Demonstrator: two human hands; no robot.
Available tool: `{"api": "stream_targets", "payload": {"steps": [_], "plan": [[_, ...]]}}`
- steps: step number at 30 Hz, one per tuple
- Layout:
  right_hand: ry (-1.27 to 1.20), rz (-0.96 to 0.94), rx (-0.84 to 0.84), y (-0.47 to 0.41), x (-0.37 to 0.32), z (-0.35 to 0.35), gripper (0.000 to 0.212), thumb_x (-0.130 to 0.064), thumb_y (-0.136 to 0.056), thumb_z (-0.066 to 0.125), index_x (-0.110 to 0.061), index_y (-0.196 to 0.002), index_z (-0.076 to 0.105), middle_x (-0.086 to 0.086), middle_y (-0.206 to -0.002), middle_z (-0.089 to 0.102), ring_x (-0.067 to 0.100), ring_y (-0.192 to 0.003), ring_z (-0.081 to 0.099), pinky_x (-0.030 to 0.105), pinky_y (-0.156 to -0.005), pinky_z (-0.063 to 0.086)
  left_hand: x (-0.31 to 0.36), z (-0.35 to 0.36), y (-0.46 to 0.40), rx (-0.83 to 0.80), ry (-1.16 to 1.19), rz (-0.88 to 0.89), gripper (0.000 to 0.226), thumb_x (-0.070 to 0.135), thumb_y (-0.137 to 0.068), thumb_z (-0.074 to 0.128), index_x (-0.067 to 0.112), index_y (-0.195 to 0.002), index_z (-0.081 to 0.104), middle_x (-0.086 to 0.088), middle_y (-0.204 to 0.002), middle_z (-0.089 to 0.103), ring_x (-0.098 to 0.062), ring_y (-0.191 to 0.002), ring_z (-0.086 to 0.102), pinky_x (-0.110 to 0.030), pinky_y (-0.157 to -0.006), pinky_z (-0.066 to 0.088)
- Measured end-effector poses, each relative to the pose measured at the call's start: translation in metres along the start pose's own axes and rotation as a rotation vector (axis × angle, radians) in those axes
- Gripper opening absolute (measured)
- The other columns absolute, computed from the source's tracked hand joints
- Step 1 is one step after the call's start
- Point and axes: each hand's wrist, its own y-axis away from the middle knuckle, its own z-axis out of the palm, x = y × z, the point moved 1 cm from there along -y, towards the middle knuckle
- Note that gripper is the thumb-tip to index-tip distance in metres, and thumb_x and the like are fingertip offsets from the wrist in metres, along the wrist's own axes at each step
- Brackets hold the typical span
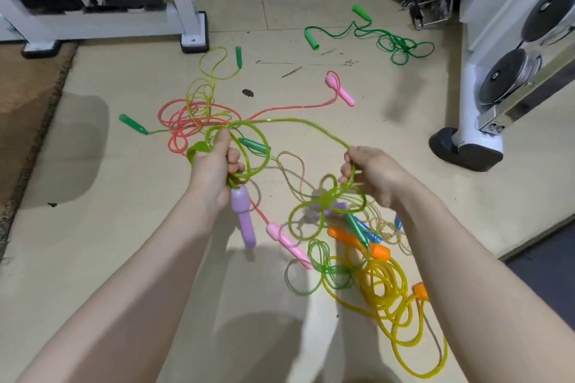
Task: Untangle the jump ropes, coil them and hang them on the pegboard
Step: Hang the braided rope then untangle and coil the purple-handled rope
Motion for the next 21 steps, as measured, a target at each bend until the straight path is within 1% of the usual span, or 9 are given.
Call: {"api": "stream_targets", "payload": {"steps": [4,7,9,12,14,15,17,19,21], "plan": [[-0.163,-0.144,0.006,0.012,-0.049,0.016,0.024,-0.014,-0.099,0.03,-0.016,-0.077,0.04,-0.002,-0.048,0.052,0.012,-0.037,0.05,0.015,-0.04,0.038,-0.002,0.008,0.003,-0.078,0.024,-0.025,0.034,0.024,-0.098,0.045,0.02,-0.066,0.035,0.01,-0.039,0.032,-0.002,-0.028,0.022,-0.014,-0.037,0.031],[-0.232,-0.217,-0.002,0.021,-0.068,0.024,0.025,-0.021,-0.102,0.028,-0.018,-0.079,0.038,-0.002,-0.047,0.053,0.012,-0.037,0.052,0.012,-0.033,0.028,0.0,0.013,0.005,-0.105,0.055,-0.058,0.034,0.025,-0.098,0.046,0.017,-0.067,0.038,0.008,-0.04,0.037,-0.002,-0.027,0.023,-0.015,-0.037,0.032],[-0.294,-0.244,-0.018,0.024,-0.076,0.027,0.027,-0.025,-0.103,0.027,-0.018,-0.079,0.037,-0.002,-0.046,0.051,0.012,-0.035,0.05,0.011,-0.033,0.026,0.003,0.015,0.007,-0.127,0.024,-0.052,0.033,0.026,-0.098,0.047,0.016,-0.067,0.039,0.007,-0.041,0.039,-0.003,-0.027,0.023,-0.016,-0.038,0.034],[-0.394,-0.258,-0.015,0.024,-0.077,0.032,0.03,-0.027,-0.103,0.028,-0.017,-0.077,0.038,-0.001,-0.044,0.049,0.012,-0.032,0.043,0.01,-0.034,0.025,0.006,0.021,0.014,-0.236,-0.1,-0.074,0.027,0.026,-0.097,0.047,0.015,-0.073,0.045,0.004,-0.048,0.053,-0.003,-0.027,0.024,-0.016,-0.041,0.038],[-0.434,-0.22,-0.008,0.021,-0.072,0.035,0.03,-0.028,-0.103,0.027,-0.018,-0.077,0.038,-0.003,-0.042,0.046,0.01,-0.032,0.04,0.01,-0.032,0.024,0.006,0.029,0.024,-0.351,-0.168,-0.123,0.024,0.027,-0.096,0.047,0.015,-0.076,0.047,0.001,-0.063,0.066,-0.002,-0.027,0.023,-0.016,-0.043,0.039],[-0.463,-0.199,-0.012,0.019,-0.069,0.038,0.03,-0.027,-0.104,0.026,-0.018,-0.077,0.038,-0.003,-0.042,0.045,0.01,-0.032,0.041,0.011,-0.033,0.026,0.005,0.034,0.03,-0.405,-0.192,-0.145,0.024,0.028,-0.095,0.047,0.015,-0.075,0.047,-0.001,-0.071,0.07,-0.002,-0.026,0.022,-0.016,-0.044,0.038],[-0.551,-0.17,-0.023,0.015,-0.064,0.043,0.03,-0.025,-0.104,0.026,-0.016,-0.078,0.039,-0.001,-0.042,0.045,0.013,-0.037,0.048,0.015,-0.039,0.037,0.003,0.044,0.042,-0.486,-0.216,-0.179,0.027,0.029,-0.096,0.045,0.015,-0.073,0.048,-0.003,-0.076,0.072,-0.001,-0.025,0.022,-0.017,-0.044,0.037],[-0.652,-0.166,-0.028,0.012,-0.06,0.045,0.031,-0.023,-0.103,0.028,-0.013,-0.077,0.042,0.002,-0.048,0.05,0.016,-0.048,0.06,0.023,-0.051,0.05,0.0,0.05,0.05,-0.534,-0.241,-0.208,0.026,0.026,-0.096,0.043,0.011,-0.077,0.051,-0.003,-0.078,0.073,-0.001,-0.025,0.022,-0.016,-0.044,0.037],[-0.766,-0.163,-0.05,0.008,-0.057,0.043,0.032,-0.022,-0.103,0.028,-0.013,-0.078,0.045,0.003,-0.056,0.057,0.019,-0.061,0.067,0.028,-0.061,0.056,-0.001,0.052,0.052,-0.556,-0.262,-0.216,0.024,0.022,-0.096,0.044,0.008,-0.079,0.053,-0.003,-0.081,0.074,-0.001,-0.026,0.021,-0.016,-0.046,0.037]]}}
